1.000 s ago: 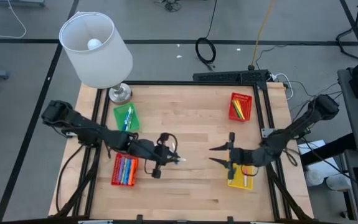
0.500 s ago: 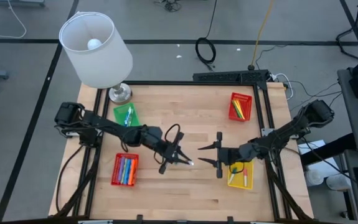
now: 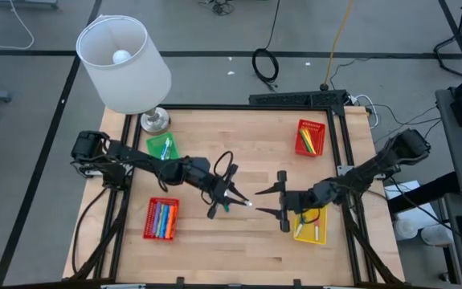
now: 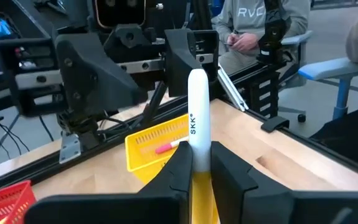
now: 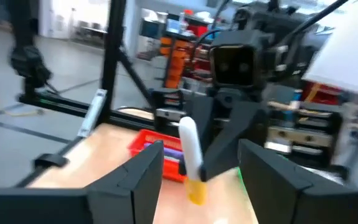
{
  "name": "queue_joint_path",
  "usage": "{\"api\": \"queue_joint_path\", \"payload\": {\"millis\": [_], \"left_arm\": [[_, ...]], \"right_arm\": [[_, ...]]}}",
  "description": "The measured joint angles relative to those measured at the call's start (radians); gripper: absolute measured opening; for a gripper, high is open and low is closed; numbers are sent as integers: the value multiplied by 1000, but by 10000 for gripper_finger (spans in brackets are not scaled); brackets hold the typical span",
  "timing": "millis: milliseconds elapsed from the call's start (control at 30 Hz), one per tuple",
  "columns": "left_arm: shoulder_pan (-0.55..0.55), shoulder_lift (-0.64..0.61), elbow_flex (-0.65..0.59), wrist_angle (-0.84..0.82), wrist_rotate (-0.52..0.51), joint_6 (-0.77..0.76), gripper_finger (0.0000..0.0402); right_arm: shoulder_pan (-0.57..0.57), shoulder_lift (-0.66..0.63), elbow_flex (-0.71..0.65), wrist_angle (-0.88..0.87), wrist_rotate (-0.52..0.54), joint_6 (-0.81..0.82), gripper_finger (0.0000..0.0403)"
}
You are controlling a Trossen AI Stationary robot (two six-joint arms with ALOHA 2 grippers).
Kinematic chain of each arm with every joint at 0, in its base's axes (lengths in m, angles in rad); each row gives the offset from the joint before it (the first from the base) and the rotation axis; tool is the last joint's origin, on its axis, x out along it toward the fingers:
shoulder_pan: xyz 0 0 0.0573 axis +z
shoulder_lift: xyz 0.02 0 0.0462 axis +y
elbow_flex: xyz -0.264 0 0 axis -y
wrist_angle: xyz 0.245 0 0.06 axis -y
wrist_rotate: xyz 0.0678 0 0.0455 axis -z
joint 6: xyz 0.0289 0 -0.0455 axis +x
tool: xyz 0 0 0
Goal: Pick & Place Markers
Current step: Put the yellow highlighter pen into the yellow basket
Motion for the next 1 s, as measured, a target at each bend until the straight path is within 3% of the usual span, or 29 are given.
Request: {"api": "queue_joint_path", "payload": {"millis": [133,500,700,867,1000], "left_arm": [[-1,0,0,0,-3,-15,33],[-1,0,0,-7,-6,-30,33],[-10,-1,0,-9,1,-28,33],[-11,-1,0,-10,30,-33,33],[-11,-1,0,-11,33,-33,35]], "right_arm": [[-38,48,40,-2,-85,43,190],[-59,152,117,-12,-111,-4,174],[-50,137,119,-18,-110,-34,115],[-50,137,119,-62,-108,-74,28],[-50,137,119,-66,-105,-76,19]]}}
